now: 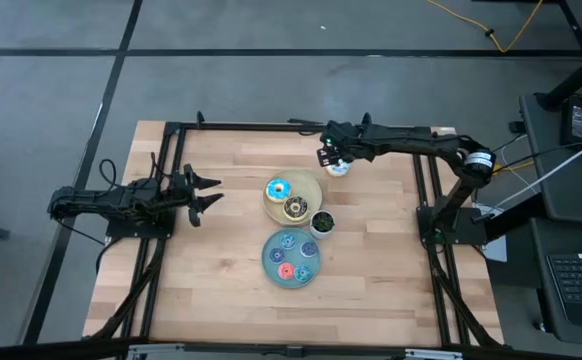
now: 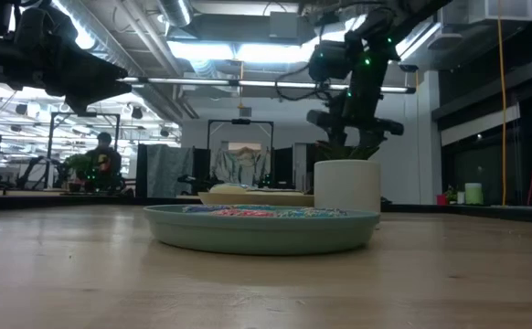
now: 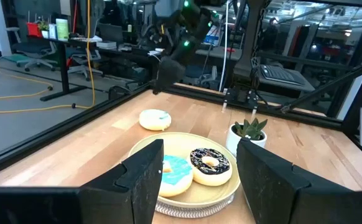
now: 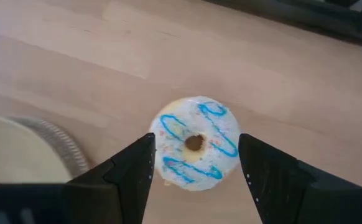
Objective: Pick & Place donuts
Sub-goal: Put the large white donut on the gray plate
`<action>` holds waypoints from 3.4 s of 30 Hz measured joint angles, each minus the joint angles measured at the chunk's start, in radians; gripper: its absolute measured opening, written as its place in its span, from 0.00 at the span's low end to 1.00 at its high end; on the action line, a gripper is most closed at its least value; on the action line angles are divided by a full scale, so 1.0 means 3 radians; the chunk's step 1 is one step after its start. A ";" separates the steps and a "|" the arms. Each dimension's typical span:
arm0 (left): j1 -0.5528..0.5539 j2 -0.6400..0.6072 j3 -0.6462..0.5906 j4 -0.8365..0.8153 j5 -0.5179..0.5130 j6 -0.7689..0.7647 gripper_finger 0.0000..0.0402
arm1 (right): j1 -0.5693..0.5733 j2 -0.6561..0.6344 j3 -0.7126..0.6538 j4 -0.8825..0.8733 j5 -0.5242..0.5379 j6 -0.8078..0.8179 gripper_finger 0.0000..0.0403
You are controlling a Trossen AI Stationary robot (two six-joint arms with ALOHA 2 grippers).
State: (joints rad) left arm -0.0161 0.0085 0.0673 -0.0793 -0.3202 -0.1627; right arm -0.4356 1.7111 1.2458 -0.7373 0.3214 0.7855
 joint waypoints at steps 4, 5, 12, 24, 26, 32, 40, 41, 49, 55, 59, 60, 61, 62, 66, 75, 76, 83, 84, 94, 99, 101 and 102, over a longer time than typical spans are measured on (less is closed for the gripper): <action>0.0000 0.0000 0.0000 -0.0001 0.0001 0.0000 0.49 | -0.0036 0.0000 -0.0165 0.0105 0.0000 0.0011 0.58; 0.0000 0.0000 0.0000 -0.0001 0.0001 0.0000 0.49 | -0.0050 0.0000 -0.0202 0.0129 -0.0001 0.0021 0.58; 0.0000 0.0000 0.0000 0.0000 0.0000 0.0000 0.49 | -0.0136 0.0000 -0.0446 0.0398 0.0000 0.0074 0.58; 0.0001 0.0000 0.0000 0.0000 0.0001 0.0000 0.49 | -0.0230 0.0013 -0.0791 0.0816 -0.0004 -0.0050 0.58; 0.0001 0.0000 0.0000 0.0000 0.0001 0.0000 0.49 | -0.0243 0.0013 -0.0828 0.0881 -0.0012 -0.0110 0.58; 0.0001 0.0000 0.0000 0.0000 0.0001 0.0000 0.49 | -0.0287 0.0018 -0.0906 0.0917 -0.0054 -0.0122 0.58; 0.0000 0.0000 0.0000 0.0000 0.0001 0.0000 0.49 | -0.0288 0.0223 -0.0876 0.0960 -0.0160 -0.0265 0.58; 0.0001 -0.0001 0.0000 -0.0001 0.0001 0.0000 0.49 | -0.0288 0.0233 -0.0870 0.0965 -0.0172 -0.0269 0.58; 0.0001 0.0000 0.0000 0.0000 0.0001 0.0000 0.49 | -0.0284 0.0235 -0.0870 0.0960 -0.0175 -0.0280 0.50; 0.0001 0.0000 0.0000 0.0000 0.0001 0.0000 0.49 | -0.0283 0.0237 -0.0870 0.0956 -0.0182 -0.0275 0.34; 0.0000 0.0000 0.0000 -0.0001 0.0001 0.0000 0.49 | -0.0281 0.0239 -0.0823 0.0878 -0.0204 -0.0274 0.25; 0.0001 0.0000 0.0000 -0.0001 0.0000 0.0000 0.49 | -0.0280 0.0239 -0.0794 0.0836 -0.0208 -0.0275 0.24; 0.0001 0.0000 0.0000 0.0000 0.0001 0.0000 0.49 | -0.0281 0.0240 -0.0762 0.0798 -0.0214 -0.0279 0.23; 0.0001 -0.0001 0.0000 -0.0001 0.0000 0.0000 0.49 | -0.0281 0.0243 -0.0728 0.0749 -0.0217 -0.0281 0.22; 0.0000 0.0000 0.0000 0.0000 0.0000 0.0000 0.49 | -0.0279 0.0244 -0.0592 0.0642 -0.0220 -0.0295 0.20; 0.0000 0.0000 0.0000 0.0000 0.0000 0.0000 0.49 | -0.0279 0.0244 -0.0242 0.0320 -0.0209 -0.0460 0.20; 0.0001 0.0000 0.0000 0.0000 0.0000 0.0000 0.49 | -0.0279 0.0244 -0.0198 0.0291 -0.0209 -0.0479 0.20; 0.0001 0.0000 0.0000 -0.0001 0.0000 0.0000 0.49 | -0.0256 0.0243 0.0107 -0.0026 -0.0201 -0.0620 0.20; 0.0001 0.0000 0.0000 0.0000 0.0000 0.0000 0.49 | -0.0247 0.0243 0.0146 -0.0063 -0.0201 -0.0648 0.20; 0.0000 0.0000 0.0000 -0.0001 0.0000 0.0000 0.49 | -0.0145 0.0243 0.0540 -0.0513 -0.0202 -0.0798 0.20; 0.0001 0.0000 0.0000 0.0000 0.0000 0.0000 0.49 | -0.0082 0.0243 0.0754 -0.0743 -0.0203 -0.0828 0.20; 0.0001 0.0000 0.0000 -0.0001 0.0000 0.0000 0.49 | -0.0066 0.0243 0.0836 -0.0827 -0.0205 -0.0877 0.20; 0.0000 0.0000 0.0000 0.0000 0.0000 0.0000 0.49 | -0.0058 0.0242 0.0877 -0.0864 -0.0209 -0.0901 0.20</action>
State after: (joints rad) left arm -0.0162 0.0086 0.0673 -0.0792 -0.3202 -0.1627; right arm -0.4530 1.7836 1.5088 -0.9965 0.2587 0.5152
